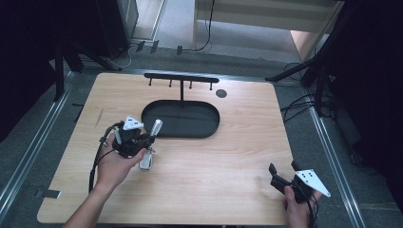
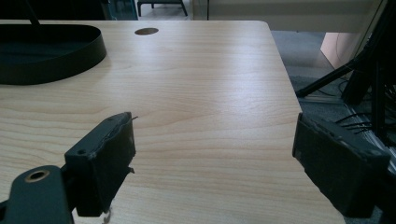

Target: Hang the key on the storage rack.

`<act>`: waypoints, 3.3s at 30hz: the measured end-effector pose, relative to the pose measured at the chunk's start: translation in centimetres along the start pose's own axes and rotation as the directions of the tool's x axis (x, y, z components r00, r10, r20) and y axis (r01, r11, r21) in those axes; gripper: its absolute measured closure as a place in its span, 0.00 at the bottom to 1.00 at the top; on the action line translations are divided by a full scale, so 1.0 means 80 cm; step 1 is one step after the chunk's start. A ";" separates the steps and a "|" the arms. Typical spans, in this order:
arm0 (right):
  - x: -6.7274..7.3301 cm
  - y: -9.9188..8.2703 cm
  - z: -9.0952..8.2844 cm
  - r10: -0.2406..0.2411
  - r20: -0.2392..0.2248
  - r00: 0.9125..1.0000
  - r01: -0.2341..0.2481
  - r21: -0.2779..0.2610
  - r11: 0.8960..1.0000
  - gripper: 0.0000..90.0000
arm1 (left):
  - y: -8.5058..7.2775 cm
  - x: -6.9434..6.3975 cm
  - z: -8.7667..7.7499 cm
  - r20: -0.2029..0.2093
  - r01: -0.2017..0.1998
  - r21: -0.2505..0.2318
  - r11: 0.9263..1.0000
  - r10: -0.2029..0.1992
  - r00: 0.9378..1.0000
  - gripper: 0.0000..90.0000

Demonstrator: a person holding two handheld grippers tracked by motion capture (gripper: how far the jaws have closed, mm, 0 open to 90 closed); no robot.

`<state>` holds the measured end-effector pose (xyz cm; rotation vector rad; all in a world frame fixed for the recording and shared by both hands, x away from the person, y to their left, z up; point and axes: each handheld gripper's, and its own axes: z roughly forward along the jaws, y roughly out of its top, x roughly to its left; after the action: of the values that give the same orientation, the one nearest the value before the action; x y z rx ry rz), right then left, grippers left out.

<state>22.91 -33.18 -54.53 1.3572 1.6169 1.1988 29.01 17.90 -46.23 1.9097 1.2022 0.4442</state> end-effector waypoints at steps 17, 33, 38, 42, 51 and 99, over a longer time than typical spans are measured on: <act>0.000 0.000 0.000 0.000 -0.001 1.000 0.000 0.000 1.000 0.15 | 0.017 0.029 0.011 0.199 0.053 -0.358 0.932 0.021 0.980 0.86; -0.001 0.000 0.000 0.007 0.002 1.000 -0.007 -0.004 1.000 0.15 | 0.055 0.039 0.052 0.291 0.111 -0.447 0.888 0.027 0.956 0.86; -0.001 0.000 -0.001 0.013 0.002 1.000 -0.013 -0.005 1.000 0.15 | 0.061 0.043 0.066 0.306 0.132 -0.465 0.876 0.019 0.952 0.86; -0.001 0.000 -0.001 0.013 0.003 1.000 -0.013 -0.007 1.000 0.15 | 0.066 0.046 0.078 0.319 0.150 -0.452 0.879 0.002 0.948 0.86; -0.001 0.000 -0.001 0.016 0.003 1.000 -0.016 -0.010 1.000 0.15 | 0.067 0.057 0.096 0.340 0.214 -0.447 0.869 -0.057 0.939 0.86; 0.000 -0.001 -0.001 0.006 0.008 1.000 -0.006 -0.012 1.000 0.15 | 0.066 0.062 0.097 0.050 0.204 -0.383 0.901 -0.201 0.978 0.38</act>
<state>22.80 -33.24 -54.53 1.3586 1.5986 1.2037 39.55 17.57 -47.32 1.4325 1.1919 0.5163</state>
